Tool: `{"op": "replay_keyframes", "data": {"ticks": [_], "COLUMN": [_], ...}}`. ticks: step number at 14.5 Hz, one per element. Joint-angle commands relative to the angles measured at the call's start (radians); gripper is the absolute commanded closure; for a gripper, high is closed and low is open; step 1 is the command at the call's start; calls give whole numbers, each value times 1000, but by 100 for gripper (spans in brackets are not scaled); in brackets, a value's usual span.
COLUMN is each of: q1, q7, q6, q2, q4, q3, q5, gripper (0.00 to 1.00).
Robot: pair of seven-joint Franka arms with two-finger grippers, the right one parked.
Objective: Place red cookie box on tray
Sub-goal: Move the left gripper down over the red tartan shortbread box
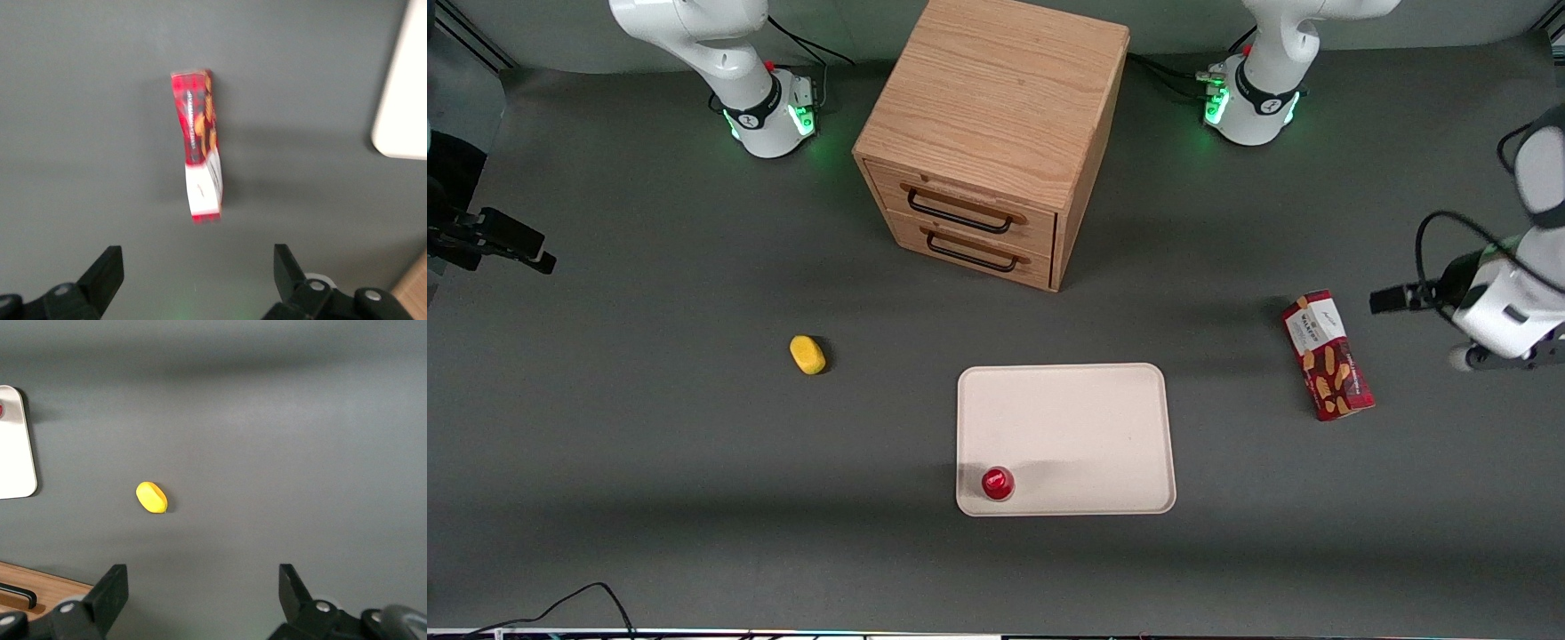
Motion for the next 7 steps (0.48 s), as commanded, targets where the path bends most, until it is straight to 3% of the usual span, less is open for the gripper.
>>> {"op": "replay_keyframes", "data": {"ticks": [1,3,7], "q1": [3,4,2], "q7": [27,27,54], "q6": [299,498,696], "q2": [-16,30,148], "q4": [-240,-339,-375], "q3": [28,28,28], "q5": [-14,-25,-126], "gripper": [0,0,0]}}
